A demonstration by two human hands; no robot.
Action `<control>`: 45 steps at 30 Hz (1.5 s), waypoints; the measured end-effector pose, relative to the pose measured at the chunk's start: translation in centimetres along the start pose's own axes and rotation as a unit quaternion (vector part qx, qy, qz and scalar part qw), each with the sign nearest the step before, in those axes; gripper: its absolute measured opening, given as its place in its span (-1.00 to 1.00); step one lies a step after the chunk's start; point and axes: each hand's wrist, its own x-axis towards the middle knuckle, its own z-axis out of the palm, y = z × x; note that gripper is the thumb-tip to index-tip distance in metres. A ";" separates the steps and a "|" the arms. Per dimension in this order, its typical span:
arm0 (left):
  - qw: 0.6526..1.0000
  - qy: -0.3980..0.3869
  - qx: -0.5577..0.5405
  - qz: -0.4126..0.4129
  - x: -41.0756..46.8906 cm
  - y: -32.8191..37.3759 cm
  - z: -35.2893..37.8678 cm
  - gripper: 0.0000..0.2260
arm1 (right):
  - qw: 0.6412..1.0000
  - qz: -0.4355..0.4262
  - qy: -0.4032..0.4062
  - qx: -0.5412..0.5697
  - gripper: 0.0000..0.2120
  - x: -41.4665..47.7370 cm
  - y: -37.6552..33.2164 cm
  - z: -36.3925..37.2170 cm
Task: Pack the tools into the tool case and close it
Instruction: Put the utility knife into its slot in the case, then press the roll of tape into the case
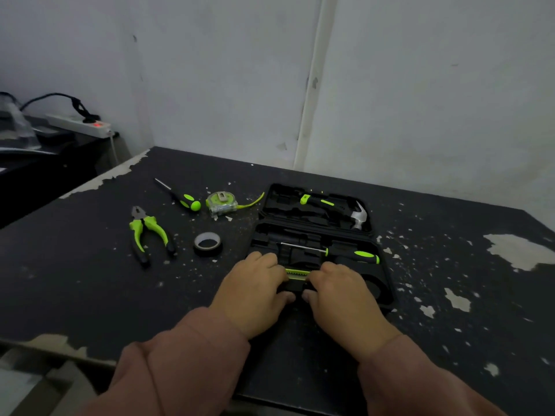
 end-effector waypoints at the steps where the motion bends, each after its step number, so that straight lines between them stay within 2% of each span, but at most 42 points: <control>1: 0.999 0.010 -0.042 0.001 -0.1 -0.6 0.0 -0.71 | 1.000 0.010 -0.010 0.011 -0.71 0.0 -0.1 -0.2; 3: 0.989 0.036 -0.144 -0.002 -0.5 -1.4 -0.2 -0.81 | 0.998 0.033 -0.027 0.037 -0.69 0.1 -0.4 -0.7; 5: 0.976 0.081 -0.200 -0.022 -0.7 -2.1 -0.5 -0.88 | 0.995 0.042 -0.040 0.076 -0.68 0.7 -1.1 -1.1; 8: 0.951 0.170 -0.220 -0.135 -1.2 -3.5 -0.8 -0.92 | 0.985 0.021 -0.022 0.168 -0.63 2.8 -3.5 -1.3; 11: 0.908 0.172 -0.261 -0.279 -1.6 -5.3 -1.2 -0.89 | 0.979 -0.026 -0.009 0.203 -0.63 5.7 -6.3 -0.6; 14: 0.883 0.163 -0.282 -0.339 -2.0 -6.8 -1.5 -0.76 | 0.983 -0.062 -0.019 0.171 -0.62 8.6 -8.4 0.2; 17: 0.874 0.148 -0.291 -0.361 -2.0 -7.6 -1.5 -0.71 | 0.989 -0.076 -0.056 0.116 -0.57 10.6 -9.6 1.0; 19: 0.878 0.138 -0.287 -0.358 -1.9 -7.7 -1.3 -0.71 | 0.992 -0.076 -0.082 0.062 -0.58 11.3 -9.9 1.5; 22: 0.884 0.133 -0.282 -0.348 -1.9 -7.6 -1.0 -0.72 | 0.994 -0.070 -0.081 0.032 -0.73 11.5 -10.0 2.0; 27: 0.877 0.141 -0.291 -0.355 -2.2 -8.1 -1.1 -0.80 | 0.991 -0.068 0.010 0.113 -0.78 10.6 -10.1 1.6; 30: 0.856 0.154 -0.327 -0.369 -1.9 -7.6 -1.4 -0.94 | 0.982 -0.052 0.068 0.170 -0.77 8.8 -8.6 0.6; 32: 0.843 0.156 -0.369 -0.359 -1.4 -6.3 -1.7 -0.91 | 0.976 -0.032 0.093 0.193 -0.77 6.8 -6.3 0.0; 35: 0.858 0.144 -0.398 -0.290 -1.0 -3.7 -2.7 -0.90 | 0.973 -0.022 0.120 0.198 -0.74 3.6 -3.3 0.1; 38: 0.868 0.096 -0.436 -0.216 0.1 -0.7 -2.9 -0.88 | 0.975 -0.018 0.142 0.173 -0.70 0.3 -0.6 1.1; 42: 0.878 0.013 -0.449 -0.166 2.7 2.0 -1.7 -0.86 | 0.964 0.025 0.194 0.181 -0.79 -2.8 2.2 1.4; 45: 0.884 -0.020 -0.448 -0.130 4.6 3.9 -1.0 -0.85 | 0.957 0.054 0.221 0.179 -0.78 -4.1 4.3 0.8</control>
